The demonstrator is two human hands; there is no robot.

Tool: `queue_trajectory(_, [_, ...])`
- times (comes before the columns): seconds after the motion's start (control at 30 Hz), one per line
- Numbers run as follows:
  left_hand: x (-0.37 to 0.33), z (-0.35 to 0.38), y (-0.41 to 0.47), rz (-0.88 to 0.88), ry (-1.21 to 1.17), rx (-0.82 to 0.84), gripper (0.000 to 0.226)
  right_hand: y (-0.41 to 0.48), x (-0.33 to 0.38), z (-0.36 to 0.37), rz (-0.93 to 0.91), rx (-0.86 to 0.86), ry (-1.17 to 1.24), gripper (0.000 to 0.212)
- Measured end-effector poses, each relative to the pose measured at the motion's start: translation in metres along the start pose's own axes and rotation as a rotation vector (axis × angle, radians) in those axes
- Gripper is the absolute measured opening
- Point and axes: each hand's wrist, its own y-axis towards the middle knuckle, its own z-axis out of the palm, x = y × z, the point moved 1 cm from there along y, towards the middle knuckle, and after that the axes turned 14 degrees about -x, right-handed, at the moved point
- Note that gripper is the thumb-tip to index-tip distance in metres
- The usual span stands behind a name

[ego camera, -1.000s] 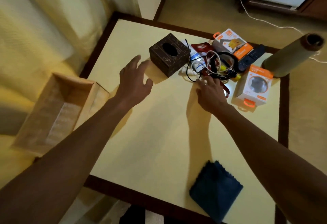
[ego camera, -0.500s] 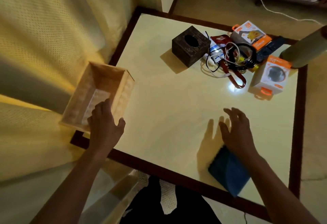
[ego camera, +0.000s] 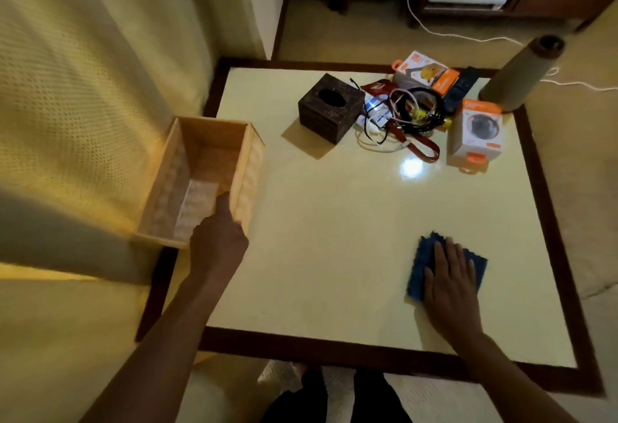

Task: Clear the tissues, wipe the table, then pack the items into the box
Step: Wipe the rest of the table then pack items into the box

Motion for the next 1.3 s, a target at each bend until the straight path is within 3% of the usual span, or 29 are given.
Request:
queue_trajectory(0.3, [-0.055, 0.039, 0.135, 0.16, 0.092, -0.006, 0.059, 0.129, 0.085, 0.053, -0.104, -0.024, -0.093, 0.067])
queue_trajectory(0.5, [-0.08, 0.064, 0.177, 0.216, 0.088, 0.013, 0.061, 0.098, 0.15, 0.068, -0.271, 0.1, -0.059, 0.069])
queue_trajectory(0.6, [-0.085, 0.063, 0.179, 0.243, 0.018, 0.049, 0.063, 0.062, 0.134, 0.06, -0.411, 0.135, -0.09, 0.065])
queue_trajectory(0.77, [-0.062, 0.027, 0.135, 0.297, -0.269, -0.166, 0.059, 0.118, 0.088, 0.046, -0.258, 0.114, -0.173, 0.066])
queue_trajectory(0.9, [-0.017, 0.02, 0.061, 0.185, -0.356, -0.255, 0.049, 0.17, 0.131, 0.062, -0.135, 0.069, -0.147, 0.066])
queue_trajectory(1.03, [0.015, 0.066, -0.007, 0.099, -0.25, -0.123, 0.047, 0.116, 0.196, 0.074, -0.342, 0.133, -0.08, 0.066])
queue_trajectory(1.13, [0.036, 0.089, -0.045, 0.131, -0.149, -0.013, 0.053, 0.049, 0.173, 0.059, -0.53, 0.198, -0.068, 0.064])
queue_trajectory(1.2, [0.048, 0.095, -0.062, 0.129, -0.115, 0.016, 0.055, 0.036, 0.13, 0.046, -0.525, 0.174, -0.113, 0.064])
queue_trajectory(1.3, [0.055, 0.097, -0.085, 0.187, -0.087, 0.027, 0.061, 0.073, 0.09, 0.035, -0.338, 0.143, -0.167, 0.064])
